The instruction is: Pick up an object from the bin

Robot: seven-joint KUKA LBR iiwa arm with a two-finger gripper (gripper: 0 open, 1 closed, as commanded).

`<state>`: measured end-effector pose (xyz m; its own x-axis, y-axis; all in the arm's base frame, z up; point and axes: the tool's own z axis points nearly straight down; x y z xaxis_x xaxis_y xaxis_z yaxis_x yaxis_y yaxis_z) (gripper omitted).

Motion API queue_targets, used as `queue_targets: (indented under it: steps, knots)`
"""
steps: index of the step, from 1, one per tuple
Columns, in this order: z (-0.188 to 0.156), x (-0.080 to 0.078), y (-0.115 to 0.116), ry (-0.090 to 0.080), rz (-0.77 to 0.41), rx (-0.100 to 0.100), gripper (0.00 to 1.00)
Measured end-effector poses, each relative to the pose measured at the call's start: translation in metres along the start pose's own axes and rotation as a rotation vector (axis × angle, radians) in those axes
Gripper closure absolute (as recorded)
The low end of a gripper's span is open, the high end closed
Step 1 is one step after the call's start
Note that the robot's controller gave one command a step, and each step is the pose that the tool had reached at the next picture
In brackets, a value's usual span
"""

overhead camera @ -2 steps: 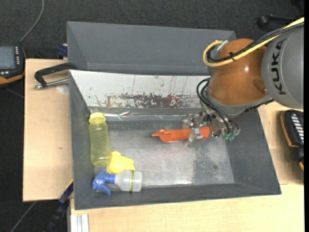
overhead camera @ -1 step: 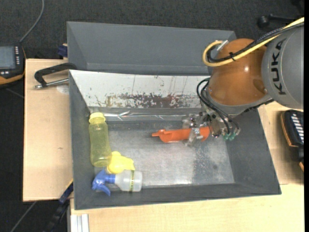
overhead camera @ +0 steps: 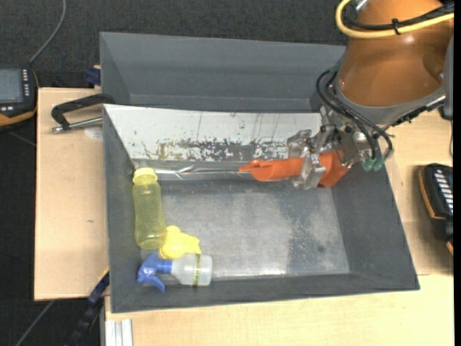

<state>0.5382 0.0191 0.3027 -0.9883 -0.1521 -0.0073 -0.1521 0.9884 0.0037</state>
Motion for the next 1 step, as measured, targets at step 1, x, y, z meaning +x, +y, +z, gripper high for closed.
queue_targets:
  steps: [1]
  knots:
    - [0.0001, 0.0000, 0.0000, 0.000, 0.000, 0.000, 1.00]
